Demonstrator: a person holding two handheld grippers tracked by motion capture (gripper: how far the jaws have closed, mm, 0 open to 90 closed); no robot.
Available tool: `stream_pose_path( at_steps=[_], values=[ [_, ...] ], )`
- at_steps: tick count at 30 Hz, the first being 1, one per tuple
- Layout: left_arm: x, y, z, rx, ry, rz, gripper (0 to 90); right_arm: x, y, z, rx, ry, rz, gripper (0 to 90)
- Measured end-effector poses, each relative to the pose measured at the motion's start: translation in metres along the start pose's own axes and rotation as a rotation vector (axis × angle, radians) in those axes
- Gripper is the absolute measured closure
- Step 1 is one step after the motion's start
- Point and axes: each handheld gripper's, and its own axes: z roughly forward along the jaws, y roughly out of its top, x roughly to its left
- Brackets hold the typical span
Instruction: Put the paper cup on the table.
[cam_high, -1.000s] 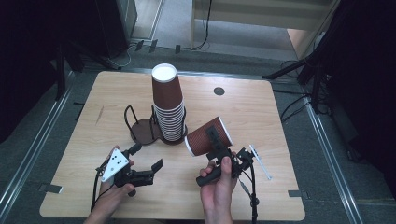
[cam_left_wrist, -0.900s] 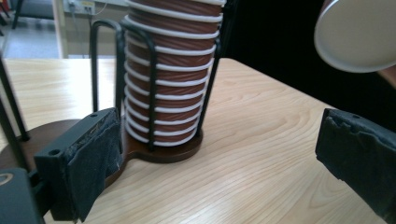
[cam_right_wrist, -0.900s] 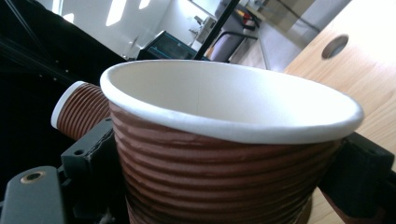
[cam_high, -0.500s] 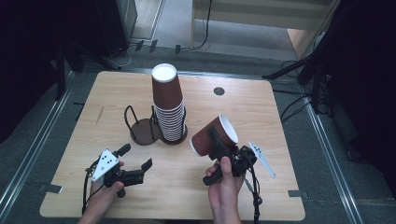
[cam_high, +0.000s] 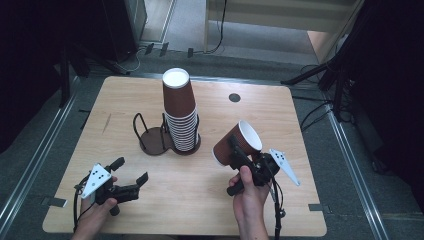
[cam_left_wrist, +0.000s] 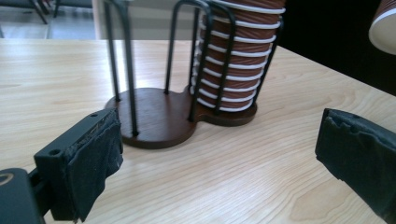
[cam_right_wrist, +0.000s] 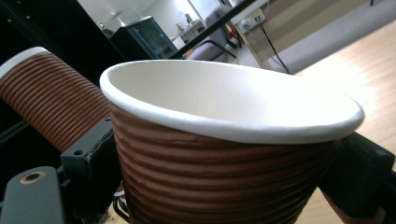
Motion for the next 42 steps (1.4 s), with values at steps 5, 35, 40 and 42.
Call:
stream_pose_path(
  at_steps=[5,35,40,42],
  values=[
    [0.018,0.001,-0.009,-0.009,0.044,-0.024,1.4,-0.003,0.004,0.001,-0.011,-0.044,-0.079,11.9],
    [0.06,-0.009,-0.028,0.018,0.196,-0.04,1.3,-0.056,0.016,0.051,-0.067,-0.181,-0.356,11.8],
    [0.061,-0.01,-0.029,0.021,0.202,-0.042,1.4,-0.063,0.014,0.063,-0.081,-0.212,-0.403,11.9],
    [0.062,-0.011,-0.029,0.026,0.209,-0.033,1.3,-0.068,0.012,0.069,-0.081,-0.233,-0.429,11.9]
  ],
)
